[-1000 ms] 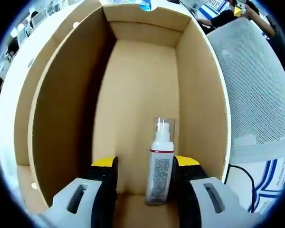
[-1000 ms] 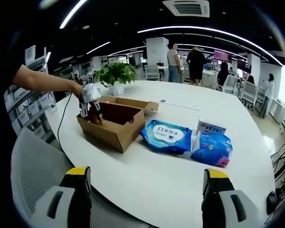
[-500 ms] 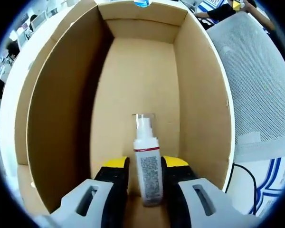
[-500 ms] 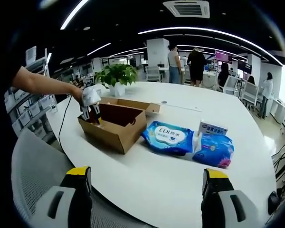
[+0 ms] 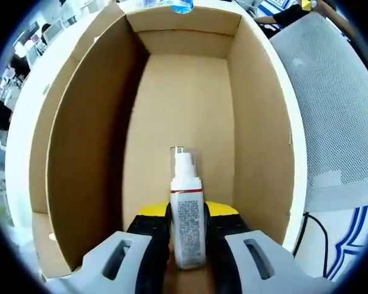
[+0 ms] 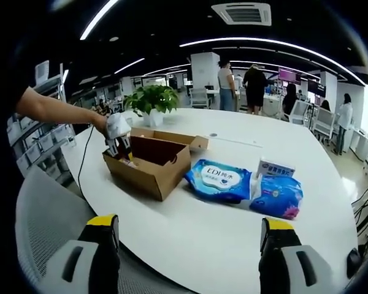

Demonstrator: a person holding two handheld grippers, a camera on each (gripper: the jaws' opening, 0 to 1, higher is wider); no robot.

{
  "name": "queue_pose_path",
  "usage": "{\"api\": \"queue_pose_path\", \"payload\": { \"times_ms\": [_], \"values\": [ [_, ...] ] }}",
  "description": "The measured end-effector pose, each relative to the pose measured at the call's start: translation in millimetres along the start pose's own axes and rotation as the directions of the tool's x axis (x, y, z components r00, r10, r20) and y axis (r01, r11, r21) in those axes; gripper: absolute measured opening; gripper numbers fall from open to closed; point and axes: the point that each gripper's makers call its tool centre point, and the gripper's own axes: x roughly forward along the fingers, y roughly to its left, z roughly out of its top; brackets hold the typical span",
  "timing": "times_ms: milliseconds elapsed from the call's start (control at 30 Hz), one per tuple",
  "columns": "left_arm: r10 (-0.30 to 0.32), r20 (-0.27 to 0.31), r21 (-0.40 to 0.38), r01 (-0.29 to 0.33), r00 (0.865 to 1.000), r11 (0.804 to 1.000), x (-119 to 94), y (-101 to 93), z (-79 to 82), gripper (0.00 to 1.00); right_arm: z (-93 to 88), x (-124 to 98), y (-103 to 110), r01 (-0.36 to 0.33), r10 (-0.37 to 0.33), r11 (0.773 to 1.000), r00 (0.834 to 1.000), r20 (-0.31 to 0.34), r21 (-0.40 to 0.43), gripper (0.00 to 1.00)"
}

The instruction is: Operate the shoe box by opening the lid, removing the specified soft item, and placing it in the target area until the item is outside and the box remains undamaged.

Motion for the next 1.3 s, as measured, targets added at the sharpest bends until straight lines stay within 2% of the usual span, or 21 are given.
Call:
{"api": "queue_pose_path", "payload": {
  "times_ms": [200,333,667,867,1300],
  "values": [
    [0.031,0.024,-0.030,-0.030,0.999,0.999,-8,4.0,8.1,0.19,3.7,0,3,-0.011,0.011,1.000,1.000,0.012,-0.010,0.95],
    [0.030,0.036,-0.058,-0.028,0.999,0.998,-13,0.9,12.5,0.19,6.0,0,4,-0.018,0.018,1.000,1.000,0.020,-0.017,0.94],
    [0.041,0.069,-0.072,-0.036,0.997,0.997,-26,-2.4,16.7,0.19,12.9,2,12,-0.047,0.049,0.998,0.998,0.038,-0.043,0.91],
    [0.049,0.095,-0.068,-0.043,0.994,0.997,-36,-4.7,22.2,0.19,17.4,4,19,-0.069,0.073,0.996,0.996,0.054,-0.063,0.88],
    [0.040,0.157,-0.018,-0.037,0.987,0.999,-58,-22.6,42.1,0.19,29.3,10,38,-0.131,0.141,0.983,0.987,0.081,-0.127,0.79]
  ]
}}
